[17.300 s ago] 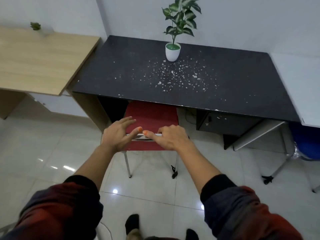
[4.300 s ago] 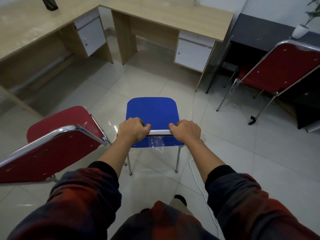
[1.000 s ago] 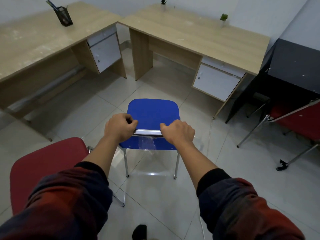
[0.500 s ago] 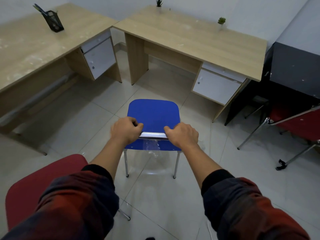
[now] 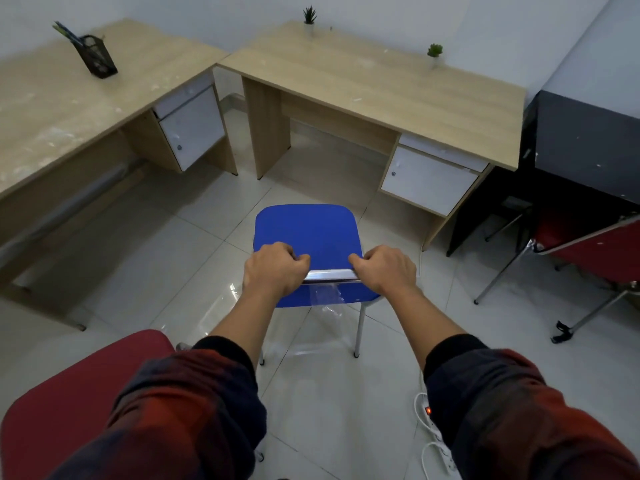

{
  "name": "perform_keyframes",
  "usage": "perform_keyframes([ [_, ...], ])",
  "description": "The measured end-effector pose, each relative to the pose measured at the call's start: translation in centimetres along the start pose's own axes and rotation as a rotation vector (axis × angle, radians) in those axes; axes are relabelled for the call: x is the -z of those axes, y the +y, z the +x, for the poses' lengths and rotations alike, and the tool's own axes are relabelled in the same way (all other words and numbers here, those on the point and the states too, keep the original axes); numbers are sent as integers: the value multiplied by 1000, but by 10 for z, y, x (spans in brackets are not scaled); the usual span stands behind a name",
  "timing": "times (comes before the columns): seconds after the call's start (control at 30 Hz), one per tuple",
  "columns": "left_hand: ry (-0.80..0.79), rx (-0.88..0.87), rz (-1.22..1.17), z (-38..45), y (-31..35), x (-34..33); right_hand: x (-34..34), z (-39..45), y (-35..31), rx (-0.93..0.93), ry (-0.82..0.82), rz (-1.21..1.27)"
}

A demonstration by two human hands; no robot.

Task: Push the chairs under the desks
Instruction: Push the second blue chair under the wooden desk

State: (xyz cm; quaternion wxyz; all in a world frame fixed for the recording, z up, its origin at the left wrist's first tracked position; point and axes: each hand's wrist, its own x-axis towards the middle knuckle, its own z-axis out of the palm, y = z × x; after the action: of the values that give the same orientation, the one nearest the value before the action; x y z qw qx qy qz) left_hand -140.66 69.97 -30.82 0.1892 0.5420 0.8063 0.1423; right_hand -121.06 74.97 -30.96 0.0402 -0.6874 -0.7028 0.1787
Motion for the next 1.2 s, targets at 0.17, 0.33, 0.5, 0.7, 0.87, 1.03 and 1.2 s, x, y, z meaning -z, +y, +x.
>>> perform_keyframes([
  [0.17, -7, -10, -4, 11, 3, 2, 1, 10, -5, -28, 7, -1],
  [0.33, -23, -19, -8, 38, -7, 8, -3, 25, -21, -51, 26, 36],
  [0.5, -5, 11, 42, 65, -3, 11, -4, 49, -25, -14, 79, 47],
  [0.7, 19, 30, 44, 83, 32, -2, 12, 91, -1, 27, 63, 16],
  [0.87, 65, 58, -9, 107, 53, -8, 22, 125, 6, 21, 75, 23],
  [1.03, 96, 60, -5, 128, 63, -10, 27, 152, 8, 48, 81, 14],
  [1.2, 114, 76, -17, 151, 74, -13, 34, 178, 9, 74, 84, 12],
])
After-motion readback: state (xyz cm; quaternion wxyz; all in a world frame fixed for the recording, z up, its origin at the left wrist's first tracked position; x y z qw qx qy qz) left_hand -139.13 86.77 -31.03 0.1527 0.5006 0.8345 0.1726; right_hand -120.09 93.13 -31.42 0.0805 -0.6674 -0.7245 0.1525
